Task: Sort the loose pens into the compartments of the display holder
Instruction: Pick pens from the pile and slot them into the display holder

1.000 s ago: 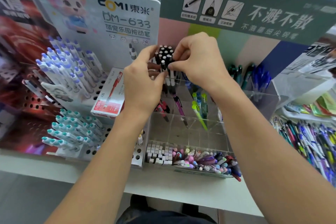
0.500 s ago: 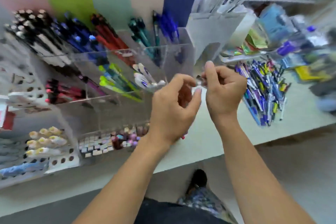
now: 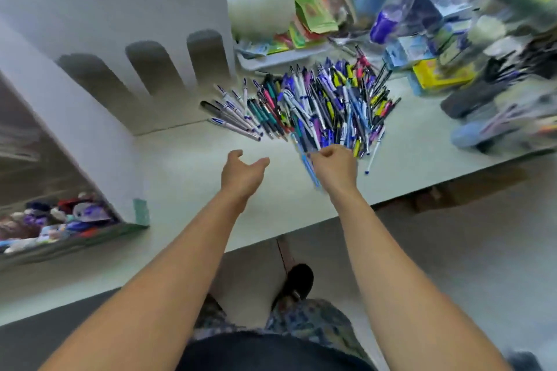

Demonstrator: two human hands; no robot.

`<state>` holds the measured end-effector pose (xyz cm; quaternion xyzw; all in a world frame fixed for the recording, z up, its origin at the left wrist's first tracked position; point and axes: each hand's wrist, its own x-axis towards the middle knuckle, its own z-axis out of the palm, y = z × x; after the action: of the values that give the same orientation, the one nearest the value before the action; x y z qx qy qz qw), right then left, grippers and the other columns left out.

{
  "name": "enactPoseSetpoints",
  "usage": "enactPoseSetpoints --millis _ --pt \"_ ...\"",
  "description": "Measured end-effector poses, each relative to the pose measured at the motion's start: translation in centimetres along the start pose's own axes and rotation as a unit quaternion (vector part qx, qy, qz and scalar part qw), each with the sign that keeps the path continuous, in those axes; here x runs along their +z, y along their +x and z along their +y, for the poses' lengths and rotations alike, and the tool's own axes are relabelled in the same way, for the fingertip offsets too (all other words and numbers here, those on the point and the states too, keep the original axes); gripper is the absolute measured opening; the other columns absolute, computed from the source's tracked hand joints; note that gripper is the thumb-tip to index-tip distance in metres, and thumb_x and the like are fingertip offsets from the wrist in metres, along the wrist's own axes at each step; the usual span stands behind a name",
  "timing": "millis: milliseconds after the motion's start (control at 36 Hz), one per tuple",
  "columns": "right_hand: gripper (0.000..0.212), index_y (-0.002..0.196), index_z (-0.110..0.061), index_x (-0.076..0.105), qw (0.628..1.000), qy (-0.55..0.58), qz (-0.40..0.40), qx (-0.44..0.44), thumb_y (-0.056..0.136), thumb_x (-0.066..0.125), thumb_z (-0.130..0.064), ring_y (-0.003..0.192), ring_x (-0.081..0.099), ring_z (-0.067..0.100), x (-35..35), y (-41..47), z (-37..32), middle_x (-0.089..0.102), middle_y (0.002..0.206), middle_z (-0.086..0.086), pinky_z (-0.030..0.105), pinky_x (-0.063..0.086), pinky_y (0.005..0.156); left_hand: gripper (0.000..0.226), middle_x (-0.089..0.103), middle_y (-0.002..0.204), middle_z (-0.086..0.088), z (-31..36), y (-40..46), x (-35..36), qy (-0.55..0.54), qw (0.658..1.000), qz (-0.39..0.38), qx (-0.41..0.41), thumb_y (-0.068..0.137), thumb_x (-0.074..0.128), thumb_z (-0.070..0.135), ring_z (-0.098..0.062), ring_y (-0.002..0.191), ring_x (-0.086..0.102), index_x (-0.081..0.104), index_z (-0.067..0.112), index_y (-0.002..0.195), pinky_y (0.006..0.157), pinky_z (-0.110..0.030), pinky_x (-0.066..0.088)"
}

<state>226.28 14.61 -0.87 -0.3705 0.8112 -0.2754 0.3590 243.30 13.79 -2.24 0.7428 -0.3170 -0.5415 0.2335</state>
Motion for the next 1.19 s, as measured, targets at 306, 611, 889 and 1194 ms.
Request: enactPoseSetpoints --millis 306,611,889,1194 --pt "0.032 0.059 -0.017 0.046 0.997 -0.064 -0.03 -0.023 0.088 0.057 -0.011 0.045 0.042 0.017 -0.4 6.2 -0.7 0.046 0.051 -0.001 0.033 0.05 0.059 0.107 0.028 0.154 -0.014 3.3 5.9 4.5 0.055 0.985 0.156 -0.057 0.075 0.084 0.053 -0.036 0.139 0.037 0.025 0.006 0.152 0.104 -0.045 0.042" --pt "0.016 0.074 -0.017 0.067 0.99 -0.105 -0.058 -0.079 0.09 0.062 -0.016 0.061 0.06 0.019 -0.6 9.3 -1.9 0.066 0.065 0.003 0.033 0.054 0.064 0.107 0.036 0.146 -0.017 8.3 11.9 7.6 0.09 0.961 0.237 -0.11 0.069 0.089 0.046 -0.032 0.13 0.041 0.028 0.002 0.145 0.106 -0.038 0.04" --pt "0.016 0.077 -0.015 0.067 0.974 -0.141 -0.128 -0.126 0.092 0.061 -0.016 0.061 0.061 0.016 0.2 12.2 -2.4 0.064 0.066 0.0 0.035 0.058 0.066 0.059 0.047 0.132 -0.016 7.0 11.2 8.6 0.17 0.956 0.233 -0.056 0.09 0.071 0.034 -0.034 0.115 0.058 0.046 0.0 0.131 0.079 -0.037 0.047" --pt "0.035 0.114 -0.018 0.06 0.94 -0.184 -0.134 -0.256 0.087 0.069 -0.038 0.103 0.058 0.024 0.3 14.6 -3.6 0.06 0.112 0.003 0.042 0.053 0.088 0.022 0.06 0.077 -0.004 5.4 8.7 9.8 0.177 0.958 0.214 -0.07 0.089 0.069 0.03 -0.024 0.068 0.058 0.061 0.009 0.084 0.057 -0.027 0.039"
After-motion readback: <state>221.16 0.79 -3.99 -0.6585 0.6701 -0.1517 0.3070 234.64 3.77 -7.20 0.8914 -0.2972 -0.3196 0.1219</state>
